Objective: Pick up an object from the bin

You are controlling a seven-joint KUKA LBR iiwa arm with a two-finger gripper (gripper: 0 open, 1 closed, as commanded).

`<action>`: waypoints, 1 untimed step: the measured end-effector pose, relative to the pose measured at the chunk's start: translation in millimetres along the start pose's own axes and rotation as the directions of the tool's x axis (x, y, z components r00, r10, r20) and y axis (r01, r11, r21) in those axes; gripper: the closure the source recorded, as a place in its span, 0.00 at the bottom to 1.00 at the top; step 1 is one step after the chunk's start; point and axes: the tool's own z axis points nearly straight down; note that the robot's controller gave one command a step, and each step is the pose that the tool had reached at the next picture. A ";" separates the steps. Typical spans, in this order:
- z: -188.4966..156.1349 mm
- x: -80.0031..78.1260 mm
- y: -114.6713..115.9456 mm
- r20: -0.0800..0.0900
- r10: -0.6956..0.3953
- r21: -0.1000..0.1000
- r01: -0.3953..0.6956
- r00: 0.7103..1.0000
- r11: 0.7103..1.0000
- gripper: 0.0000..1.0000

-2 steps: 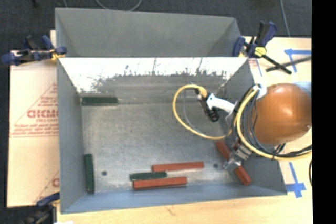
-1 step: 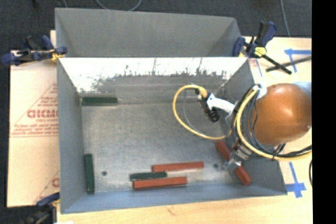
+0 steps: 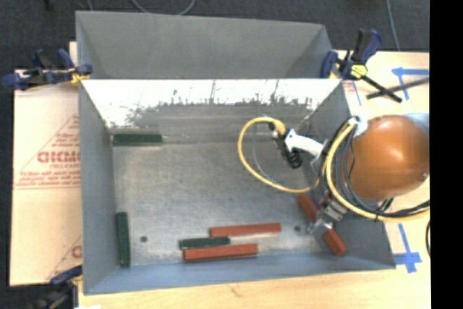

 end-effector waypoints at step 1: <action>0.0 -0.1 0.0 0.000 0.000 0.000 0.000 1.000 1.000 1.00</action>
Offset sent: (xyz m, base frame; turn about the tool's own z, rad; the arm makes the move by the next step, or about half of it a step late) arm 0.0000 0.0000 0.0000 0.0000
